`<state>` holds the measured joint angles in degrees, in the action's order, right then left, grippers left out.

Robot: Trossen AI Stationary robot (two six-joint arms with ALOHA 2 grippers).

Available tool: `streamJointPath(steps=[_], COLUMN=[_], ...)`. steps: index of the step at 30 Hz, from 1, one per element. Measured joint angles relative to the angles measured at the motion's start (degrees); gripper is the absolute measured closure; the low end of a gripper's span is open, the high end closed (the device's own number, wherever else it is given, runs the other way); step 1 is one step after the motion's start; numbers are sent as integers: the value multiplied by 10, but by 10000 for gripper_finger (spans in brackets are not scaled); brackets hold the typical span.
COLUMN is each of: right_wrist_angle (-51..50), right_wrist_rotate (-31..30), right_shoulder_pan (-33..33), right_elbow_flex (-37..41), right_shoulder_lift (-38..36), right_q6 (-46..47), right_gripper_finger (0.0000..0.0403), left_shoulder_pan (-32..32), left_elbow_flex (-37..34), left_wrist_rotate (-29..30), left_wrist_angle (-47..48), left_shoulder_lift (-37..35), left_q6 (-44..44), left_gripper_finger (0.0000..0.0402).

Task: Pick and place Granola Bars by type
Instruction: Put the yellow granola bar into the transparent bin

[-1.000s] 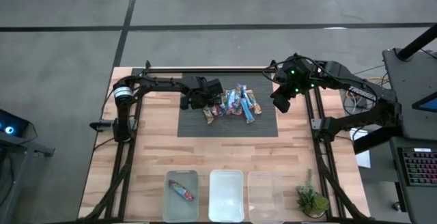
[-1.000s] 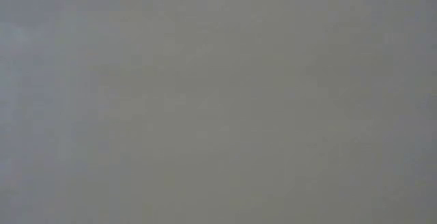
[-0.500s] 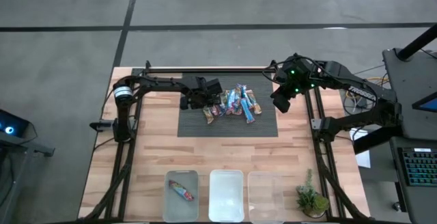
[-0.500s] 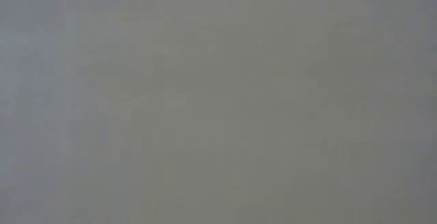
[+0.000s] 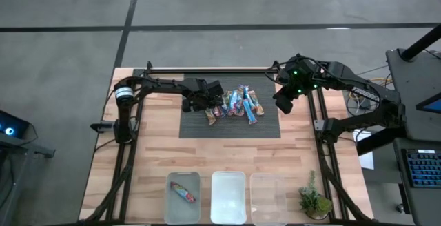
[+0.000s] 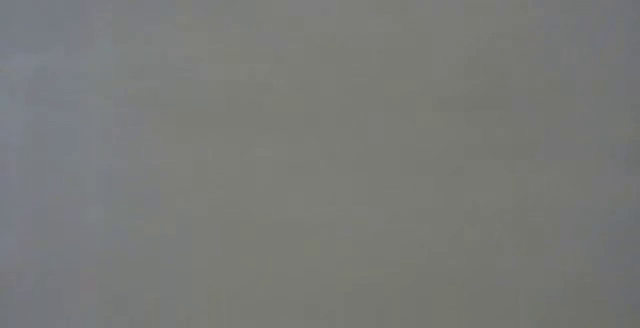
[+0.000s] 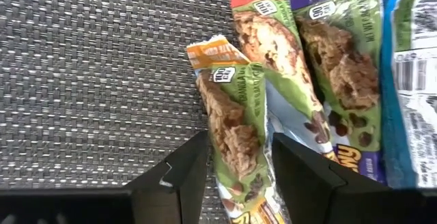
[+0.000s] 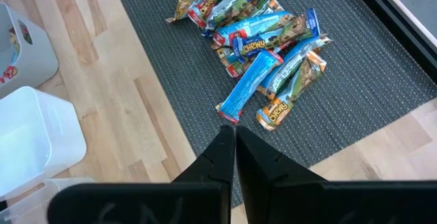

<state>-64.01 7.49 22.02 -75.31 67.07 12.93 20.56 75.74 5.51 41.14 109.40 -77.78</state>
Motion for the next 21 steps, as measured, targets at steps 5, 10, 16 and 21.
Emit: streamJointPath(steps=[5, 10, 16, 21], right_wrist_angle=[0, 0, 0, 0], right_wrist_rotate=[0, 0, -1, -1], right_shoulder_pan=[0, 0, 0, 0], right_elbow_flex=[0, 0, 0, 0], right_shoulder_lift=[0, 0, 0, 0], right_q6=[2, 2, 3, 3], right_gripper_finger=[394, 394, 394, 394], left_shoulder_pan=[0, 0, 0, 0], left_elbow_flex=[-2, -3, -1, -1], left_wrist_rotate=[0, -11, -20, -22], left_wrist_angle=[-3, -12, -13, -13], left_shoulder_lift=[4, 20, 27, 28], left_q6=[-1, -1, 0, 0], left_gripper_finger=[254, 254, 254, 254])
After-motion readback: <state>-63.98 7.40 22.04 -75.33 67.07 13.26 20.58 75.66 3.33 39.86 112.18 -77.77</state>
